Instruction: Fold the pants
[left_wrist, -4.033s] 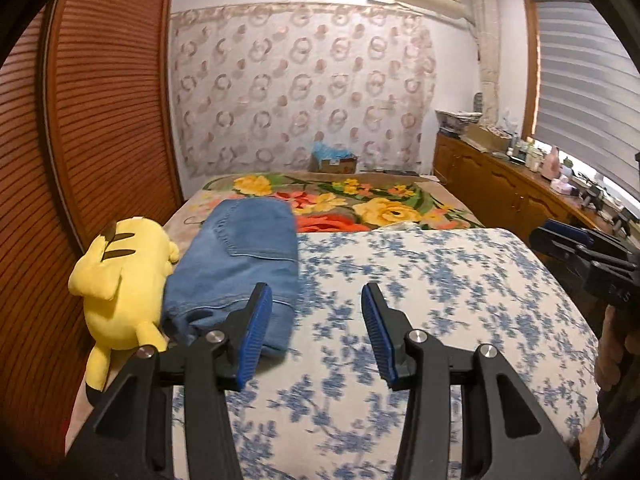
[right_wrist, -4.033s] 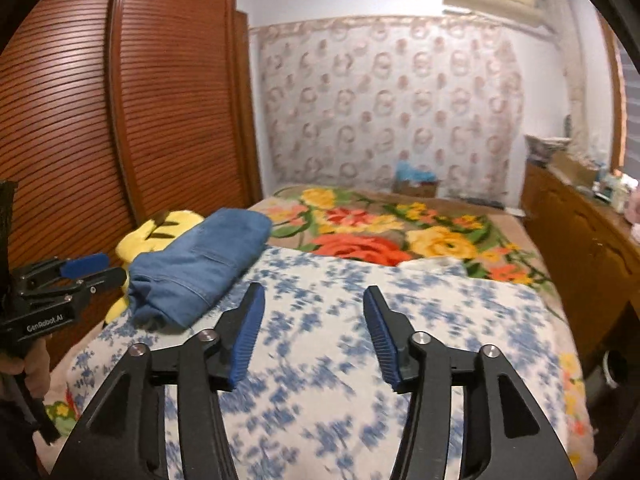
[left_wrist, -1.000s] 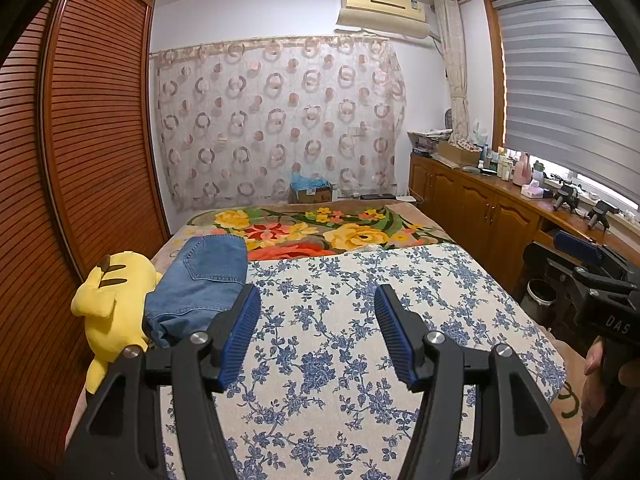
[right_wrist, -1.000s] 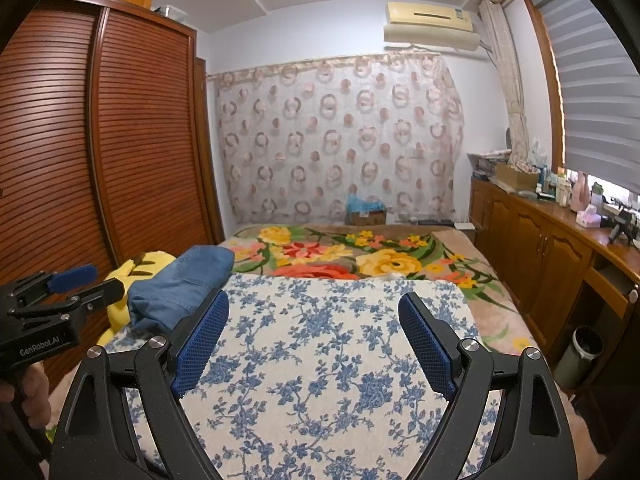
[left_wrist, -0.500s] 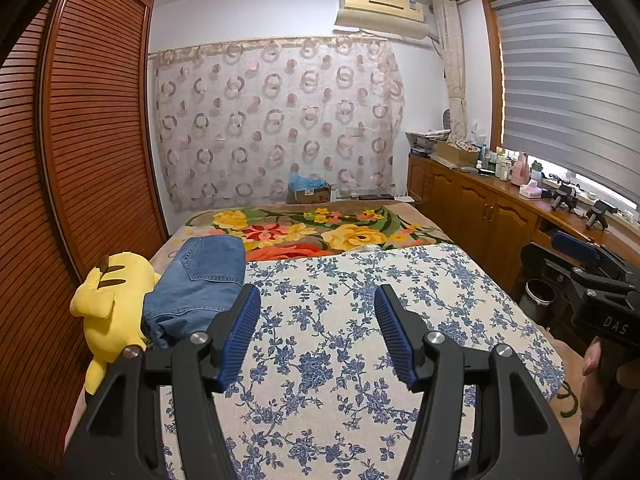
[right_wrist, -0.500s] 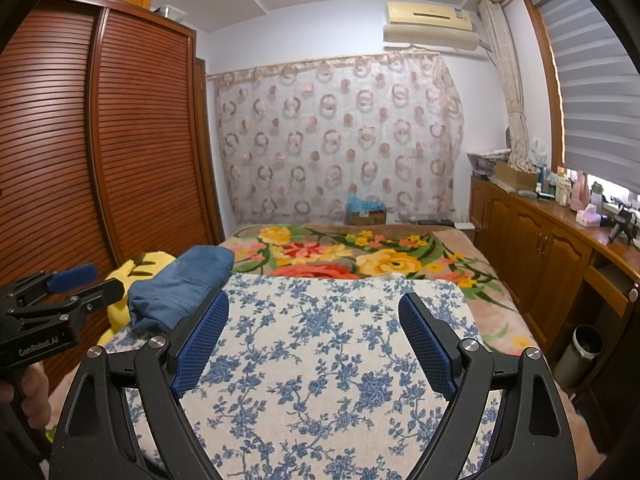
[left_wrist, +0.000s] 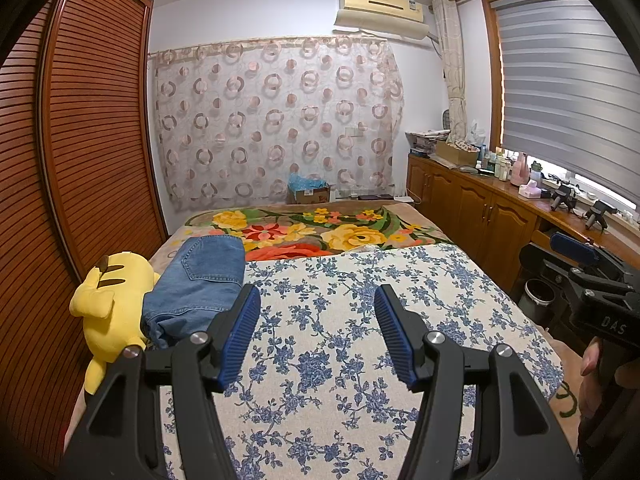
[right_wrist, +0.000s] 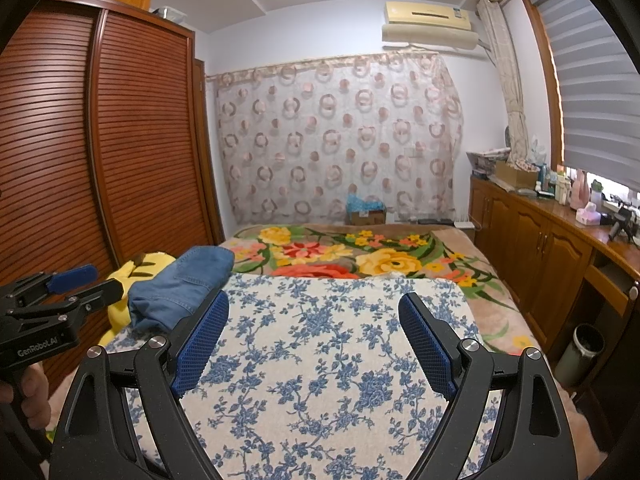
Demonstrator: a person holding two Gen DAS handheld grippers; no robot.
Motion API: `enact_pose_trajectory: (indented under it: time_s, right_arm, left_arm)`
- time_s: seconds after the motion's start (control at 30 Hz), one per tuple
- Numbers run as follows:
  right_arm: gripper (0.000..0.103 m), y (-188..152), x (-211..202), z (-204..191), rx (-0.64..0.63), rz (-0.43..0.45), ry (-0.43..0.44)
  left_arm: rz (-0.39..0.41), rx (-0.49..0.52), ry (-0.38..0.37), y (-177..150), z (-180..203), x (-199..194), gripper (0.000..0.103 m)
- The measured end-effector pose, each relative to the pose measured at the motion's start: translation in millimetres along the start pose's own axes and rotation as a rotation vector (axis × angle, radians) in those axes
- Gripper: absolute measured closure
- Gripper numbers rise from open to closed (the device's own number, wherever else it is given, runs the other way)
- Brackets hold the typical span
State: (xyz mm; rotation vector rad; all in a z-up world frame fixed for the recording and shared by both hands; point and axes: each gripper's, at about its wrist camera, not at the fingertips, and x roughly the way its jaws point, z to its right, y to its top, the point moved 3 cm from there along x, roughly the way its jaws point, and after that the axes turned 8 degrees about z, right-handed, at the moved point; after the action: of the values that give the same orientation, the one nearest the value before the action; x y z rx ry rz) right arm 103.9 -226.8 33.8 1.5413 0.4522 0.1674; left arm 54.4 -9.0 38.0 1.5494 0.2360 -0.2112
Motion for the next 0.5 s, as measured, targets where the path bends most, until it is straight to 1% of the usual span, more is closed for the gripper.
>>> enact_pose_trajectory:
  time_s: [0.5]
  right_arm:
    - [0.014,-0.3,1.5,0.7,0.003,0.000,-0.001]
  left_arm:
    - [0.000,0.000,0.000,-1.3,0.2,0.1,0.043]
